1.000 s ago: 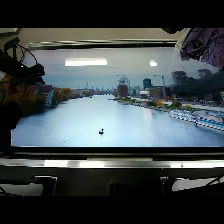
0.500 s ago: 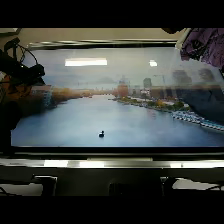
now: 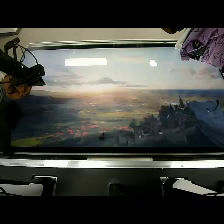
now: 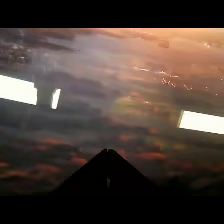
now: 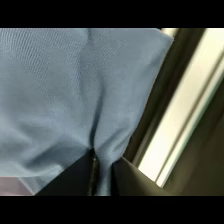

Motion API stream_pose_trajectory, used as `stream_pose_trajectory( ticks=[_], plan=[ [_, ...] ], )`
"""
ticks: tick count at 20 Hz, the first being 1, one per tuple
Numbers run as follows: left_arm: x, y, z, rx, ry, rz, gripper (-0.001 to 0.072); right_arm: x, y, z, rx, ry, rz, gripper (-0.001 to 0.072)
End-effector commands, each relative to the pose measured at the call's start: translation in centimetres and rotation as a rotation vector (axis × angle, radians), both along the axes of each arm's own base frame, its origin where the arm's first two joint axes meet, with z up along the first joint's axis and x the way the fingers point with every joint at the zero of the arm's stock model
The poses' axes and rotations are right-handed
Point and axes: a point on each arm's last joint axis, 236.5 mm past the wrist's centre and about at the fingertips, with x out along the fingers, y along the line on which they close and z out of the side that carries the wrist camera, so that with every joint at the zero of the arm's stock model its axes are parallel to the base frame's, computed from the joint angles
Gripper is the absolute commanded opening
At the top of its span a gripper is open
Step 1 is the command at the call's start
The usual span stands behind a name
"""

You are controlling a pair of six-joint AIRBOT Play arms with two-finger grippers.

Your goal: Fold the clothes and pants, and hang the long-sleeved shirts on hangers.

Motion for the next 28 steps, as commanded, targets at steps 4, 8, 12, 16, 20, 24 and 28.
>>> stream_pose_trajectory(
  ticks=[4, 8, 12, 16, 20, 24, 28],
  plan=[
    [0.0, -0.3, 0.0, 0.000, 0.001, -0.007, 0.0017, -3.9, 1.1, -2.2, 0.024, 0.140, -0.034, 0.0032],
    [0.0, -0.3, 0.0, 0.000, 0.001, -0.007, 0.0016, -5.3, 2.3, -3.3, 0.063, 0.197, -0.038, 0.0031],
    [0.0, -0.3, 0.0, 0.000, 0.001, -0.007, 0.0017, -6.7, 2.7, -4.0, 0.072, 0.251, -0.042, 0.0031],
    [0.0, -0.3, 0.0, 0.000, 0.001, -0.007, 0.0017, -7.7, 2.3, -3.8, 0.054, 0.294, -0.032, 0.0032],
    [0.0, -0.3, 0.0, 0.000, 0.001, -0.007, 0.0017, -8.7, 1.6, -3.4, 0.024, 0.343, -0.022, 0.0153],
    [0.0, -0.3, 0.0, 0.000, 0.001, -0.007, 0.0017, -5.1, 1.8, -3.1, 0.044, 0.191, 0.006, 0.0374],
    [0.1, -0.3, 0.0, 0.000, -0.003, -0.006, 0.0018, 9.4, 1.9, 3.8, -0.055, -0.325, 0.225, 0.0298]
  ],
)
